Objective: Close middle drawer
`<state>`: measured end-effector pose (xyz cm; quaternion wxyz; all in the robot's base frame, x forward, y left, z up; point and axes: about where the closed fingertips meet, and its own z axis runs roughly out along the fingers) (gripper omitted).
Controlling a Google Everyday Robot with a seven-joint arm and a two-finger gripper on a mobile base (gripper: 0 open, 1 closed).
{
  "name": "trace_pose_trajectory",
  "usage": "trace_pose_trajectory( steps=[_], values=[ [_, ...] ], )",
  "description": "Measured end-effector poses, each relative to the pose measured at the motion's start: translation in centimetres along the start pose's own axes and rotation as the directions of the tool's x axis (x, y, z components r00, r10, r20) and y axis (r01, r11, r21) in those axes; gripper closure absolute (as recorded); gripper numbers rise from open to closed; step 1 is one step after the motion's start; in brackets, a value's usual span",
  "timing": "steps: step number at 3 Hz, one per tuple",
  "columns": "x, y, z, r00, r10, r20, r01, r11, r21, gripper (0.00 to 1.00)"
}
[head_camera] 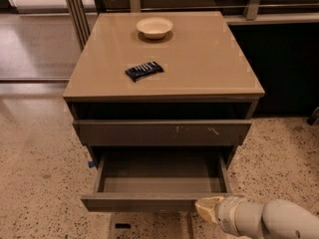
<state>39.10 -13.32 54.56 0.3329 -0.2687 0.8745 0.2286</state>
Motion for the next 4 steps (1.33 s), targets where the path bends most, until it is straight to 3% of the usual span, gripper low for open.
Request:
trace_pose_trajectory(
  steps=[2, 3, 4],
  values=[
    [4.9, 0.3, 3.4, 0.989, 0.148, -0.011, -0.148, 0.9889, -0.005, 1.0],
    [6.5, -0.4, 4.8, 0.983, 0.183, -0.025, -0.182, 0.9832, 0.008, 1.0],
    [7.2, -2.3, 6.7, 0.985, 0.165, -0.046, -0.166, 0.9861, -0.005, 1.0]
  ],
)
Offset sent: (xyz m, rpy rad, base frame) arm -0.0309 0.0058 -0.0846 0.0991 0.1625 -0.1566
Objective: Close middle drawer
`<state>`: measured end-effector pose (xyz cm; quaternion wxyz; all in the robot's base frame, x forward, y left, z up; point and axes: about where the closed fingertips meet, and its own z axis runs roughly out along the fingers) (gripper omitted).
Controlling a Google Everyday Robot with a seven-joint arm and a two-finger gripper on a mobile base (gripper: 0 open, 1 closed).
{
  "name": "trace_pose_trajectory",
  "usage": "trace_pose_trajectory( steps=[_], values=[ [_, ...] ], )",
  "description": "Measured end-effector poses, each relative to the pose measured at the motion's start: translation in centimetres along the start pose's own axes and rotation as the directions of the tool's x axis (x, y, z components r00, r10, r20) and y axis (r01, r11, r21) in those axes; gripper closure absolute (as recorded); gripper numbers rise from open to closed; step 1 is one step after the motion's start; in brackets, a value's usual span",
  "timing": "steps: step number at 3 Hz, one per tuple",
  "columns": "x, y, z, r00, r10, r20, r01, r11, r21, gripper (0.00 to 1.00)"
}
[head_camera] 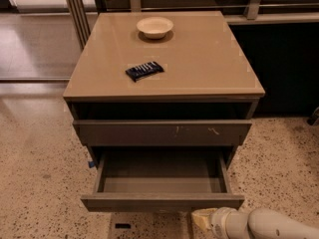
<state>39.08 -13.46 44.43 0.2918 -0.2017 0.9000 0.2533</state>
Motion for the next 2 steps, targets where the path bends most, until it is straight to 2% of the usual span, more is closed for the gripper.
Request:
trace_pose_trajectory(
  steps=[1, 2],
  values=[
    [-0.4, -2.5, 1.9, 1.0, -0.015, -0.013, 0.015, 0.9998, -0.016, 1.0],
    [-0.5, -3.9, 3.7, 1.0, -0.008, -0.012, 0.008, 0.9992, -0.039, 1.0]
  ],
)
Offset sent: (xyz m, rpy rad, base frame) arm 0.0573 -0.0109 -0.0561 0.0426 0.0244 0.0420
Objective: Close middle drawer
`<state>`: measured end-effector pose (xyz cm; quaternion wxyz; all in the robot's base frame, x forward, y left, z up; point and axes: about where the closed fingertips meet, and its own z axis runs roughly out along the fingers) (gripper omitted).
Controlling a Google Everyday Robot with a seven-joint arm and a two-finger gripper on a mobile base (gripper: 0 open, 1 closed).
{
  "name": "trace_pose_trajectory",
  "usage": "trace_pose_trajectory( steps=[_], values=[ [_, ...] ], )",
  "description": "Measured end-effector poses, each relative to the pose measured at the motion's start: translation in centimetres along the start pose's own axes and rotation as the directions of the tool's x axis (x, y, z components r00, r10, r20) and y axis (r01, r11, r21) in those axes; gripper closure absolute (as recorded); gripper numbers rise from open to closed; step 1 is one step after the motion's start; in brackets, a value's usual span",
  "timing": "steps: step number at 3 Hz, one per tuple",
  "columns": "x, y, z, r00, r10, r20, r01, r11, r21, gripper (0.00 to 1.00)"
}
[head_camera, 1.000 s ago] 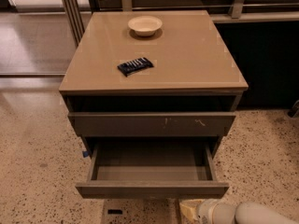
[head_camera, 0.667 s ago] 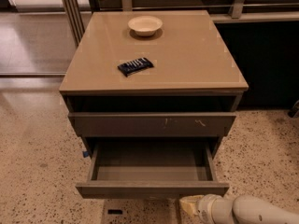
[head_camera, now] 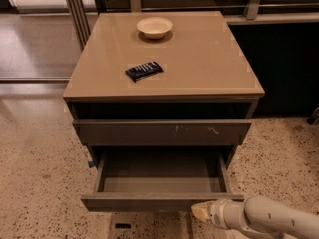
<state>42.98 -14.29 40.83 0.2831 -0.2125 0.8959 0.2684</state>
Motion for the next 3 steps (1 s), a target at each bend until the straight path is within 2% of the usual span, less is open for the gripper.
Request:
trace_pose_trajectory(
  steps=[2, 3],
  values=[
    [-0.9, -1.2, 1.8, 1.0, -0.011, 0.021, 0.011, 0.9999, 0.001, 1.0],
    [-2.4, -1.4, 2.6, 0.997, -0.058, 0.048, 0.059, 0.9981, -0.018, 1.0]
  ],
)
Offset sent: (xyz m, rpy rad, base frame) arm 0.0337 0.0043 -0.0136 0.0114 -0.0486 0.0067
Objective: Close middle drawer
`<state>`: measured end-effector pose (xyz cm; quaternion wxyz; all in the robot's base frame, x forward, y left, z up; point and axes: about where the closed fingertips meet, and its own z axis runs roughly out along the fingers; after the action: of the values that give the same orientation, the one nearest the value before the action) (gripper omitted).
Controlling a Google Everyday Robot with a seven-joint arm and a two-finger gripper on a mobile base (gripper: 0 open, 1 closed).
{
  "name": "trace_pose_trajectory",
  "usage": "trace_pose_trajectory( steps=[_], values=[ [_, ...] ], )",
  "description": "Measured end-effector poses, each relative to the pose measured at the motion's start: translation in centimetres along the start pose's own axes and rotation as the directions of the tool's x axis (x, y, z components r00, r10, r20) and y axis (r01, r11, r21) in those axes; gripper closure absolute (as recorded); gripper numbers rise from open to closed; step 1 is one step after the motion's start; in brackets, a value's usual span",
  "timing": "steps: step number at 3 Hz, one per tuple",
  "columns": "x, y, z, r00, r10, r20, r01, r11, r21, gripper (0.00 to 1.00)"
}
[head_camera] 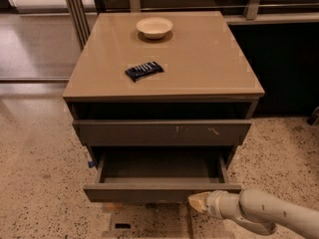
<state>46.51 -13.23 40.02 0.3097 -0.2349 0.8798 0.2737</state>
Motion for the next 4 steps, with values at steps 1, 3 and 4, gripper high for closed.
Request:
trace_pose_trajectory(
  steps=[1, 3, 4],
  values=[
    [-1.0, -0.5, 1.0, 0.998, -0.058, 0.0, 0.058, 0.9973, -0.046, 1.0],
    [-2.4, -2.6, 3.1, 0.989, -0.141, -0.053, 0.135, 0.9861, -0.097, 1.0],
    [-2.9, -3.6, 3.7, 0.984, -0.162, -0.076, 0.157, 0.9851, -0.07, 1.0]
  ],
)
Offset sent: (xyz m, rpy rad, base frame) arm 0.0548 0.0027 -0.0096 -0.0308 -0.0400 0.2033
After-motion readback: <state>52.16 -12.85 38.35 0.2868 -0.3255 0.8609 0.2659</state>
